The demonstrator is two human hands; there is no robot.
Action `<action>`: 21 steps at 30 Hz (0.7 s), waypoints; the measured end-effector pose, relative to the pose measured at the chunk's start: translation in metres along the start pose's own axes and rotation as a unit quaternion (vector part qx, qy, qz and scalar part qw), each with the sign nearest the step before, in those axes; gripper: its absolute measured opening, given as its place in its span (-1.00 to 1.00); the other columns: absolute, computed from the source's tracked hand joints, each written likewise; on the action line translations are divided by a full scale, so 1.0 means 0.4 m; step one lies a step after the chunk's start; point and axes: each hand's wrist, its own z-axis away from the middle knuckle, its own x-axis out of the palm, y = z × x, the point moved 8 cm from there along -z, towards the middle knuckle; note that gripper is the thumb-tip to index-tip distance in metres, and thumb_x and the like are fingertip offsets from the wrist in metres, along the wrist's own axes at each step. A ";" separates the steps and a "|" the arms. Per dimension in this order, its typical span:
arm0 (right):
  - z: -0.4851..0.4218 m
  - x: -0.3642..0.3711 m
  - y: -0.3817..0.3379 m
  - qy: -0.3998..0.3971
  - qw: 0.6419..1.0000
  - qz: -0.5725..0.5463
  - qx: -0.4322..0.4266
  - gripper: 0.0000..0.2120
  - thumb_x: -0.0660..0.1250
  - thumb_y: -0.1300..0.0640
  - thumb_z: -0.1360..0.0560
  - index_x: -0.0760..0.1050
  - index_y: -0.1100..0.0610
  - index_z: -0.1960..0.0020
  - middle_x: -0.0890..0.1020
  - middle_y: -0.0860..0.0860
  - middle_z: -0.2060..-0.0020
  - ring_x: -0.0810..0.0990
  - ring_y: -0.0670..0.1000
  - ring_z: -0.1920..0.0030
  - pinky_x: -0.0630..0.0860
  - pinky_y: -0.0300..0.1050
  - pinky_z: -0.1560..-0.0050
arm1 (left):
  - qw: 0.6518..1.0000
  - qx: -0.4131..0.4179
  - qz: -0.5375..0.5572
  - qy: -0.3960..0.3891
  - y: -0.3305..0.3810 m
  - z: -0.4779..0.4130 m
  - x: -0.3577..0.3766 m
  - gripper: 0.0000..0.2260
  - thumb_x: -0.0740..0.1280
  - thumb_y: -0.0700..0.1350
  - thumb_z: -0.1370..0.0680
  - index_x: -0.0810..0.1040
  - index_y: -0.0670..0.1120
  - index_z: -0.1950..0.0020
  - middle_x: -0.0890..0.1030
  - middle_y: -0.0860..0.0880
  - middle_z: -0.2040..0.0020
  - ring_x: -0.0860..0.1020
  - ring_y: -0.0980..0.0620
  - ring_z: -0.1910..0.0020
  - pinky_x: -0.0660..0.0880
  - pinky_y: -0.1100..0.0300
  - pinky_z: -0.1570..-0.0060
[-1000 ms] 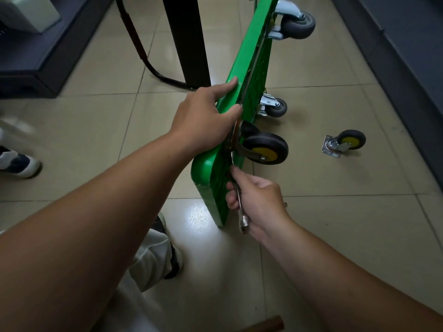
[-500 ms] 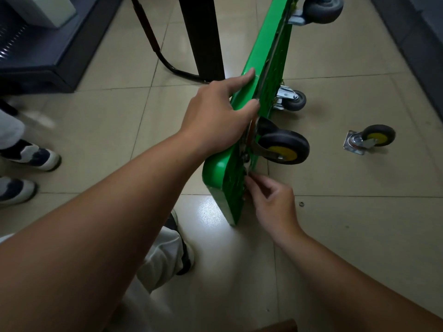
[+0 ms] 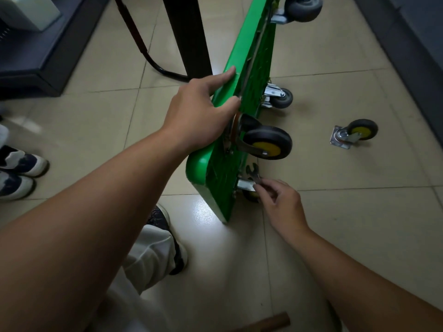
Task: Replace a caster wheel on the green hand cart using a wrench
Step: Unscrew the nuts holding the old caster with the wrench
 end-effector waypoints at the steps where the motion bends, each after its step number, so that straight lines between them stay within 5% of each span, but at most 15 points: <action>1: 0.005 -0.008 0.026 -0.005 1.000 0.003 0.027 -0.92 0.47 0.13 -0.52 0.68 0.04 -0.01 0.61 -0.17 0.31 0.57 -0.16 0.29 0.50 -0.31 0.20 | 1.000 -0.001 0.002 0.000 0.001 0.002 0.000 -0.45 0.31 0.18 -0.48 0.40 0.29 -0.49 0.62 0.13 -0.30 0.66 0.15 -0.04 0.63 0.01 -0.11; 3: 0.020 -0.013 0.091 -0.007 0.995 0.000 0.103 -0.96 0.50 0.13 -0.49 0.66 0.07 0.08 0.60 -0.17 0.42 0.55 -0.18 0.38 0.48 -0.28 0.26 | 1.000 -0.003 0.005 0.001 0.001 0.003 0.003 -0.44 0.32 0.19 -0.47 0.41 0.30 -0.48 0.62 0.14 -0.29 0.66 0.15 -0.05 0.63 0.01 -0.12; 7: 0.063 0.000 0.224 0.010 0.969 -0.023 0.246 -0.92 0.52 0.21 -0.44 0.66 0.13 0.08 0.68 0.03 0.31 0.63 -0.01 0.32 0.51 -0.19 0.24 | 1.000 -0.005 0.011 0.006 -0.005 -0.002 0.002 -0.43 0.33 0.21 -0.45 0.40 0.31 -0.48 0.62 0.15 -0.30 0.65 0.16 -0.09 0.62 0.02 -0.16; 16: 0.124 0.048 0.396 -0.018 0.927 0.027 0.374 -0.84 0.40 0.31 -0.39 0.60 0.06 0.17 0.65 -0.02 0.30 0.62 -0.01 0.31 0.41 -0.27 0.39 | 1.000 0.002 0.020 0.007 -0.003 0.000 -0.003 -0.45 0.34 0.16 -0.49 0.43 0.23 -0.50 0.59 0.15 -0.33 0.61 0.21 -0.16 0.60 0.07 -0.18; 21: 0.164 0.081 0.490 -0.065 0.878 0.028 0.474 -0.92 0.33 0.47 -0.35 0.57 0.36 0.24 0.60 0.19 0.35 0.57 0.12 0.36 0.47 -0.18 0.41 | 0.999 0.009 0.035 0.006 -0.004 -0.001 -0.001 -0.47 0.35 0.11 -0.52 0.43 0.17 -0.51 0.59 0.16 -0.33 0.62 0.24 -0.14 0.62 0.08 -0.14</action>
